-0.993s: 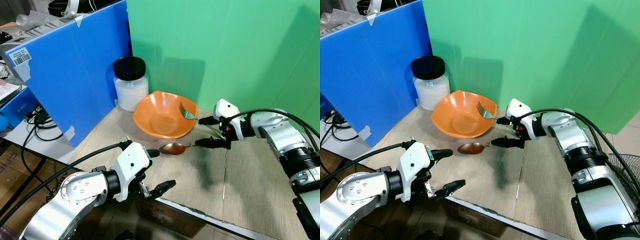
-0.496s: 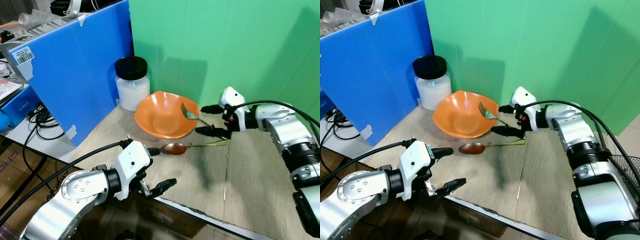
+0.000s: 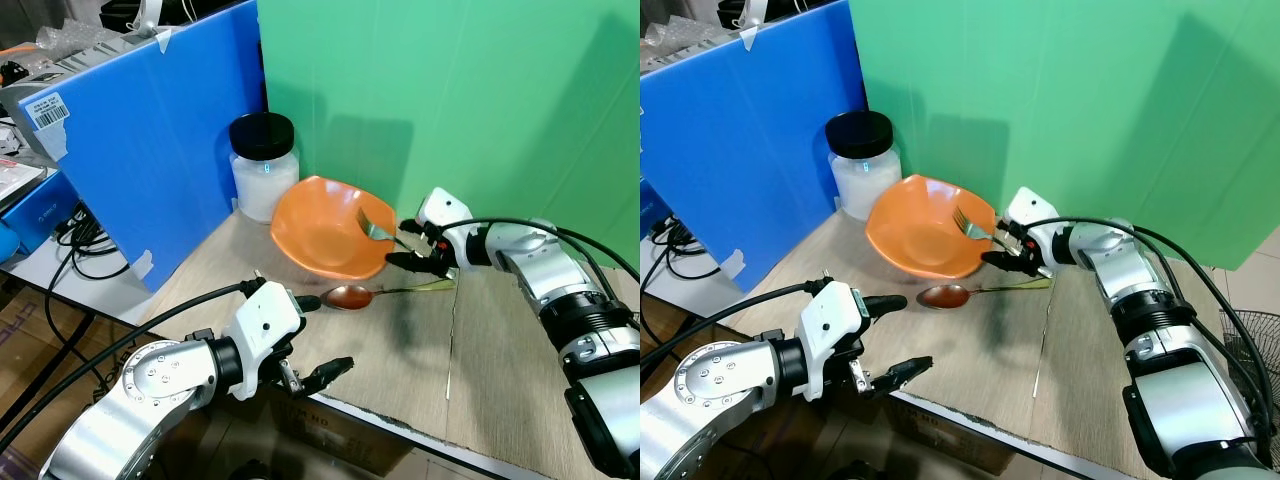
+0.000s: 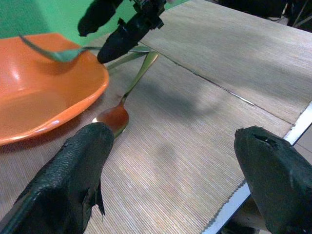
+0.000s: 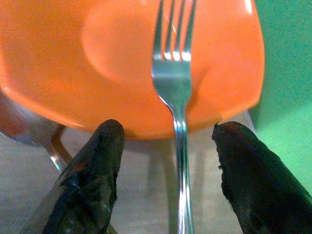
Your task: Setting the table
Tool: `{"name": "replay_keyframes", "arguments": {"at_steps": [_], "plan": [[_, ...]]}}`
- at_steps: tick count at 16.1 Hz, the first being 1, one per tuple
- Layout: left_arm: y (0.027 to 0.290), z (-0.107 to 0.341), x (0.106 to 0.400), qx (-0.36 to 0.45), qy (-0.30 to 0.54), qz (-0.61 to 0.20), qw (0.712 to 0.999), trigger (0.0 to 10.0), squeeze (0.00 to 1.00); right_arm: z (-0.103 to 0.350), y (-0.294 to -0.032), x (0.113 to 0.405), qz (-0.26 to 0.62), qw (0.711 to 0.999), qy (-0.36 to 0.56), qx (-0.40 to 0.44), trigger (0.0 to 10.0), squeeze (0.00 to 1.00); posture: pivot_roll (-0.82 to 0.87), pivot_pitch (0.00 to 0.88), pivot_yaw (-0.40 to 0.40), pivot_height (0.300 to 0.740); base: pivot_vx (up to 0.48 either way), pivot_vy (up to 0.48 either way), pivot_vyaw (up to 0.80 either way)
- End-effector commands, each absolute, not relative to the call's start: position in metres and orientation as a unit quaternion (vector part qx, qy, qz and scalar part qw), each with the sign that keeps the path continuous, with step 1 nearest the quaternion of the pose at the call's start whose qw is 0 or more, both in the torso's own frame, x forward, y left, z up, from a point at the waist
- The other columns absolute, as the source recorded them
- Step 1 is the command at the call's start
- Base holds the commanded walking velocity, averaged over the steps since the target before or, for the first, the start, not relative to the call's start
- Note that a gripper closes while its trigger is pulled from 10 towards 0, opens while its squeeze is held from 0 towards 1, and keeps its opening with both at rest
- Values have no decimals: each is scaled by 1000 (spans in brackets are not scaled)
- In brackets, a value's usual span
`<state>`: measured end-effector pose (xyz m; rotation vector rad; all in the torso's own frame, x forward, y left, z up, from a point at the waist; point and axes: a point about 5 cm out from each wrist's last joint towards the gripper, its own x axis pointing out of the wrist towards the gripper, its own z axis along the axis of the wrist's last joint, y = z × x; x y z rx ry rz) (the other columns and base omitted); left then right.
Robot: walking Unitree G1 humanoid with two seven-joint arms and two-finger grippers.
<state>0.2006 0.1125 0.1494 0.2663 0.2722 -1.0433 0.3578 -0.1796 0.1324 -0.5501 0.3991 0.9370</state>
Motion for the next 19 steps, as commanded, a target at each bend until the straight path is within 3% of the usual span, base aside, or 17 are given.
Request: {"name": "replay_keyframes", "arguments": {"at_steps": [1, 4, 6, 10, 19], "plan": [[110, 153, 199, 131, 120, -504, 845, 10000, 0, 138, -178, 362, 439, 837, 184, -269, 0, 0, 78, 0, 10, 740, 0, 0, 0], [111, 153, 200, 131, 121, -504, 845, 10000, 0, 142, -184, 361, 448, 836, 184, -258, 0, 0, 75, 0, 16, 740, 0, 0, 0], [111, 152, 201, 131, 121, -505, 844, 10000, 0, 141, -186, 360, 454, 831, 193, -257, 1176, 0, 73, 0, 18, 740, 0, 0, 0], [111, 151, 201, 132, 122, -506, 843, 10000, 0, 134, -183, 359, 456, 825, 213, -255, 0, 0, 78, 0, 15, 740, 0, 0, 0], [112, 150, 203, 136, 119, -507, 843, 10000, 0, 136, -188, 361, 445, 829, 214, -262, 0, 0, 69, 0, 28, 740, 0, 0, 0]]}}
